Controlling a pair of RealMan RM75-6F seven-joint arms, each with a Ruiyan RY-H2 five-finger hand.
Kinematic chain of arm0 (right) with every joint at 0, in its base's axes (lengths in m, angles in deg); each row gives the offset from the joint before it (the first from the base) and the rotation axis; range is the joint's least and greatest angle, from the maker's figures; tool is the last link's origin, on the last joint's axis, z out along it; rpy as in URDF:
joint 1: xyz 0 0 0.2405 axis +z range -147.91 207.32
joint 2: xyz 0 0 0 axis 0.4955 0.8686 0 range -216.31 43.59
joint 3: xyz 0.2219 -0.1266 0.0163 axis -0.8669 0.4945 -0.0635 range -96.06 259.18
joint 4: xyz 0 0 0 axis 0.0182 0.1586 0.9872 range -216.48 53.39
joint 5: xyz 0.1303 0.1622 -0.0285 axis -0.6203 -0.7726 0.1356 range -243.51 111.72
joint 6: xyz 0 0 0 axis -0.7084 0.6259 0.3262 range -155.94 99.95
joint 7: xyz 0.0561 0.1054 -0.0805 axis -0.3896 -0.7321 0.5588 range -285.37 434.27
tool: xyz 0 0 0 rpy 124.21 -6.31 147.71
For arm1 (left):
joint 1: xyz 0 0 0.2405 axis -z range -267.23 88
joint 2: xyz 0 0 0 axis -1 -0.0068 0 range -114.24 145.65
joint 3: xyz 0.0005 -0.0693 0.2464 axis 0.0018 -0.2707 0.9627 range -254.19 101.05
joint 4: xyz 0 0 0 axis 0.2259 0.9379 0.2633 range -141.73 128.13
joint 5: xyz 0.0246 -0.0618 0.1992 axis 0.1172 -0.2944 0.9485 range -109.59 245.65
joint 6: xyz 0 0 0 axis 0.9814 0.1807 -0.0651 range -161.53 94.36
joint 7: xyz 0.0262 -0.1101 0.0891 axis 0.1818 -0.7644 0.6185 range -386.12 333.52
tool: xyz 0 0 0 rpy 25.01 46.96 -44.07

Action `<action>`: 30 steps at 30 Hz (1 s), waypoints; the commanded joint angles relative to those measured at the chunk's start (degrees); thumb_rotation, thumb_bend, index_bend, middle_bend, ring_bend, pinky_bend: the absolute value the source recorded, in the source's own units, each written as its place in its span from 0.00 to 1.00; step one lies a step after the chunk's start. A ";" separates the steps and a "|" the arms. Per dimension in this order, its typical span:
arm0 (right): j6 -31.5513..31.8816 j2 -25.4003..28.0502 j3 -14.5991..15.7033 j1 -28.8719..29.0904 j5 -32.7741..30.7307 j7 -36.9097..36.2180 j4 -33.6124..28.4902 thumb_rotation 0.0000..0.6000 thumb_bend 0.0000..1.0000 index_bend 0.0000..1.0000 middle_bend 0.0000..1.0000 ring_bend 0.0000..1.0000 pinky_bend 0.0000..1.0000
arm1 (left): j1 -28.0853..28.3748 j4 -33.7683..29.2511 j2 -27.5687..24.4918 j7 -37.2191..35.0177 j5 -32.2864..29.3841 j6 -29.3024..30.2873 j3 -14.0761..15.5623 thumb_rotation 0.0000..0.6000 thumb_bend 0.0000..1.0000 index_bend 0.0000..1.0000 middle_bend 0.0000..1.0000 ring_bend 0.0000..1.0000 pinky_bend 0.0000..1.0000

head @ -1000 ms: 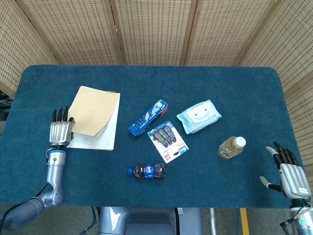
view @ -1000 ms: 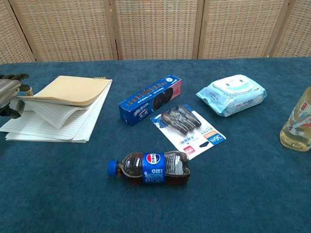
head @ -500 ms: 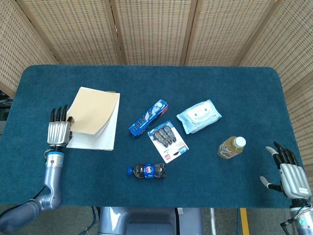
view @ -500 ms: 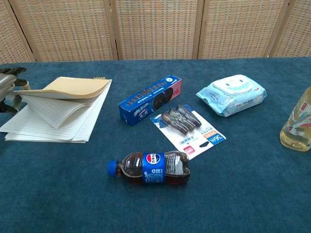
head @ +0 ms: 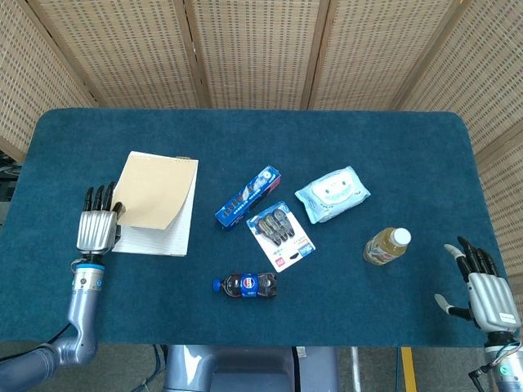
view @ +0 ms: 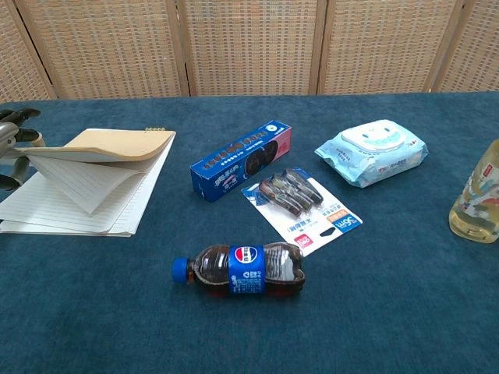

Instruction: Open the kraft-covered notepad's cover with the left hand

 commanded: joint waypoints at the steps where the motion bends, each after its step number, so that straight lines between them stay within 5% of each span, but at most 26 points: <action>1: -0.02 0.02 0.01 0.01 -0.01 0.02 -0.01 1.00 0.26 0.11 0.00 0.00 0.00 | -0.73 -1.51 -0.55 0.38 1.05 1.17 0.78 1.00 0.68 0.78 0.00 0.00 0.00; 30: -0.04 0.01 0.04 -0.01 -0.05 0.20 -0.11 1.00 0.26 0.11 0.00 0.00 0.00 | -7.18 -12.88 -5.51 1.06 10.33 8.25 7.75 1.00 0.68 0.79 0.00 0.00 0.00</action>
